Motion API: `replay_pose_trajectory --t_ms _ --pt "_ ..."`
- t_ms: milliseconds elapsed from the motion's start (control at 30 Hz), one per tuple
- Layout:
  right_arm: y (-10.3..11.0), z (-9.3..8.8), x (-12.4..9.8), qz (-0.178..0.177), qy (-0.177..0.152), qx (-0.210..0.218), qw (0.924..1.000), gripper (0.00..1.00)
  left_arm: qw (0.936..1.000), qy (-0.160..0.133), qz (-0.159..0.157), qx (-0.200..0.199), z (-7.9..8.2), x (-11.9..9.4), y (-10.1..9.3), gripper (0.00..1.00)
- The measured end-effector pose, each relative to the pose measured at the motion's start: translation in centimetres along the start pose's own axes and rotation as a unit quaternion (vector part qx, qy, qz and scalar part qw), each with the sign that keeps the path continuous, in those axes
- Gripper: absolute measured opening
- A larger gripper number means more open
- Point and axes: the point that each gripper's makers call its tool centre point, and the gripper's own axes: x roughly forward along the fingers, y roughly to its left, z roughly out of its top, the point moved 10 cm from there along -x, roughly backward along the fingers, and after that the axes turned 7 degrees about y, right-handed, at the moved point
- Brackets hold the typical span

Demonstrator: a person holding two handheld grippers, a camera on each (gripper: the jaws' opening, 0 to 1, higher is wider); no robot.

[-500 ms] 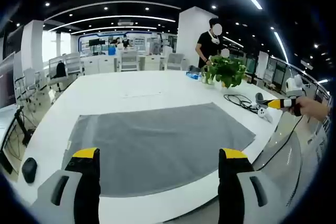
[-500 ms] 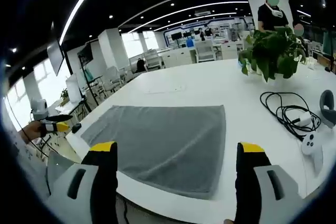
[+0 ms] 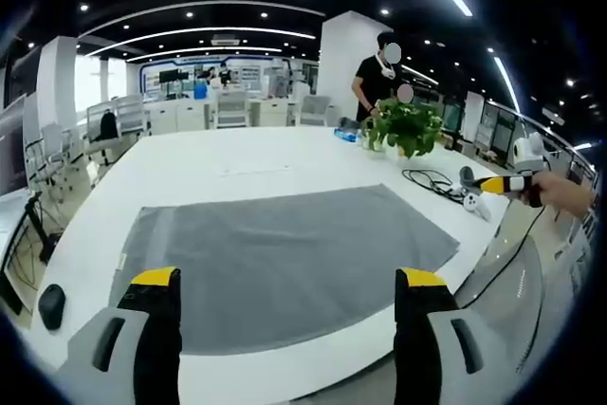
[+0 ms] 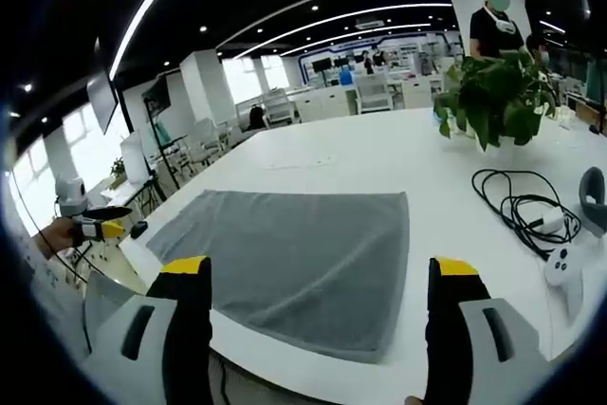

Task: Fold the towel on the table until its edges align and the towel forms a compact rectangular stack.

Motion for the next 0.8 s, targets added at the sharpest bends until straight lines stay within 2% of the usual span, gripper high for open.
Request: replay_pose_trajectory --t_ms 800 --pt "-0.36 -0.29 -0.29 0.003 -0.007 0.006 1.0000 0.97 1.0000 0.001 0.001 0.001 -0.04 -0.25 -0.75 0.96"
